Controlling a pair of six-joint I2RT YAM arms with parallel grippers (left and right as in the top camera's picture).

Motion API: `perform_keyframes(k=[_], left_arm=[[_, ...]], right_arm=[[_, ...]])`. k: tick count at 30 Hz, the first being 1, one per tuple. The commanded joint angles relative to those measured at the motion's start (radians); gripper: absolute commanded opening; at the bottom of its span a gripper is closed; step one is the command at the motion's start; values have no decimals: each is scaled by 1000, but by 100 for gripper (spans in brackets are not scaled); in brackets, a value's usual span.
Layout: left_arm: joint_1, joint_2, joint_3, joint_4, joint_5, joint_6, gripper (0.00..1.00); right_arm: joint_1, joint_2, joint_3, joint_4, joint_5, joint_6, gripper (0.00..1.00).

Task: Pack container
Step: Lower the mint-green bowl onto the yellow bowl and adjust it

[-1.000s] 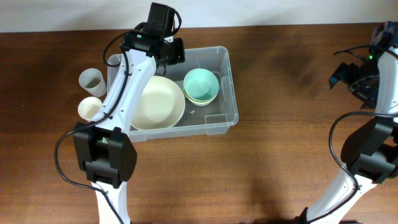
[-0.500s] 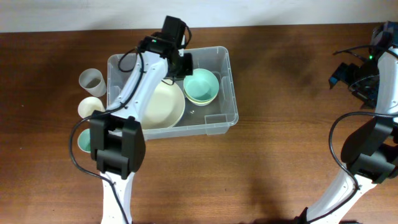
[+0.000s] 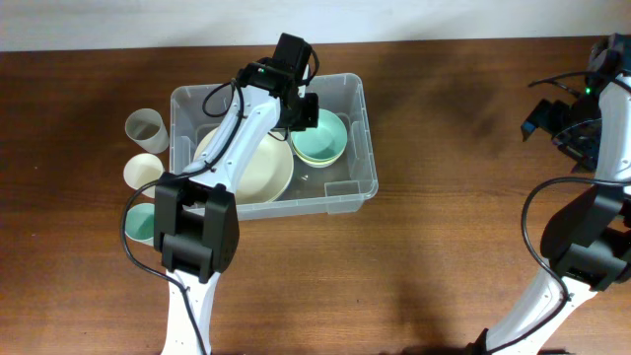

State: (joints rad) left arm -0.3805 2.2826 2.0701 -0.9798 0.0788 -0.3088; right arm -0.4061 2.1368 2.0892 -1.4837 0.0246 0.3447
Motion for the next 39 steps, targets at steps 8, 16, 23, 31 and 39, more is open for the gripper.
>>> perform_keyframes(k=[8, 16, 23, 31, 39], left_arm=[[5, 12, -7, 44, -32, 38, 1], [50, 12, -7, 38, -56, -5, 1], [60, 12, -7, 6, -56, -4, 1], [58, 12, -5, 31, -48, -4, 1], [60, 12, 0, 24, 47, 47, 1]], right_arm=[[0, -4, -5, 1, 2, 11, 99], [0, -4, -5, 1, 3, 11, 99], [0, -4, -5, 1, 3, 11, 99], [0, -4, -5, 1, 3, 11, 99], [0, -4, -5, 1, 2, 11, 99]])
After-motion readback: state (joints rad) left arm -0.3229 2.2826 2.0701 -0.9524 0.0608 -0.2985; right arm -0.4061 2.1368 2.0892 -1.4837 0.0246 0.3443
